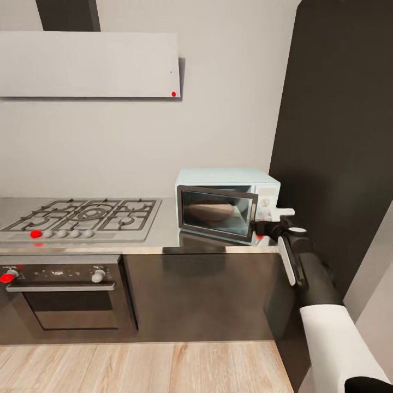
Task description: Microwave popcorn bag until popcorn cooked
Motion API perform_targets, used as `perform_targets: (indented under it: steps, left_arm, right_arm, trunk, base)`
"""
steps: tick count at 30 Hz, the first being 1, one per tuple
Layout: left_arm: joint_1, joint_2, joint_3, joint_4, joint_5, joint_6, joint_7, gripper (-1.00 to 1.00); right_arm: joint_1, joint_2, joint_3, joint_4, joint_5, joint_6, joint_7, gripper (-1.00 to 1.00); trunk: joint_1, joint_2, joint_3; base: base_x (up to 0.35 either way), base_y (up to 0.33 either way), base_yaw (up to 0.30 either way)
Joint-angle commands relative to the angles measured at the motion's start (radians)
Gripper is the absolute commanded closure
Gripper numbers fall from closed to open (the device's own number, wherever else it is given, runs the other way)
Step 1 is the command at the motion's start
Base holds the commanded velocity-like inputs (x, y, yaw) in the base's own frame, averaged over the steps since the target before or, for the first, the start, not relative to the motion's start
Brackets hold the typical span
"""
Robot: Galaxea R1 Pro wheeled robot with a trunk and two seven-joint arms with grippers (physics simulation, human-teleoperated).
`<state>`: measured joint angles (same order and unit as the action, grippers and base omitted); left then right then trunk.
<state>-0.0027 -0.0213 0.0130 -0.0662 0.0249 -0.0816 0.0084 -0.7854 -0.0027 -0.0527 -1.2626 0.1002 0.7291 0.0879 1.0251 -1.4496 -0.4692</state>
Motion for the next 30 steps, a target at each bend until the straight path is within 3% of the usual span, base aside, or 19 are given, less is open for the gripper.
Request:
perform_targets:
  steps: [1, 3, 4, 8, 12, 30]
  left_arm:
    - [0.000, 0.000, 0.001, 0.000, 0.003, -0.003, 0.001, -1.00]
    - [0.000, 0.000, 0.002, 0.000, 0.003, -0.003, 0.001, -1.00]
    - [0.000, 0.000, 0.002, 0.000, 0.003, -0.003, 0.001, -1.00]
    - [0.000, 0.000, 0.002, 0.000, 0.003, -0.003, 0.002, -1.00]
    - [0.000, 0.000, 0.002, 0.000, 0.003, -0.003, 0.002, -1.00]
    - [0.000, -0.002, 0.002, 0.000, 0.003, -0.003, 0.001, -1.00]
  right_arm:
    - [0.005, -0.005, -0.002, -0.006, 0.012, 0.017, 0.017, -1.00]
    - [0.011, -0.044, -0.001, -0.012, 0.012, 0.058, 0.029, -1.00]
    - [0.013, -0.093, -0.002, -0.013, 0.011, 0.084, 0.032, -1.00]
    - [0.014, -0.161, -0.011, -0.013, 0.007, 0.095, 0.034, -1.00]
    - [0.014, -0.173, -0.014, -0.011, 0.007, 0.086, 0.028, -1.00]
    - [0.014, -0.166, -0.020, -0.014, 0.000, 0.084, 0.021, -1.00]
  trunk:
    - [0.000, -0.001, -0.001]
    - [0.000, -0.001, -0.001]
    - [0.000, -0.001, -0.001]
    - [0.000, -0.001, -0.001]
    - [0.000, -0.001, -0.001]
    - [0.000, -0.001, -0.001]
  base:
    - [0.000, 0.000, 0.000]
    - [0.000, 0.000, 0.000]
    - [0.000, 0.000, 0.000]
    - [0.000, 0.000, 0.000]
    - [0.000, 0.000, 0.000]
    - [0.005, 0.000, 0.000]
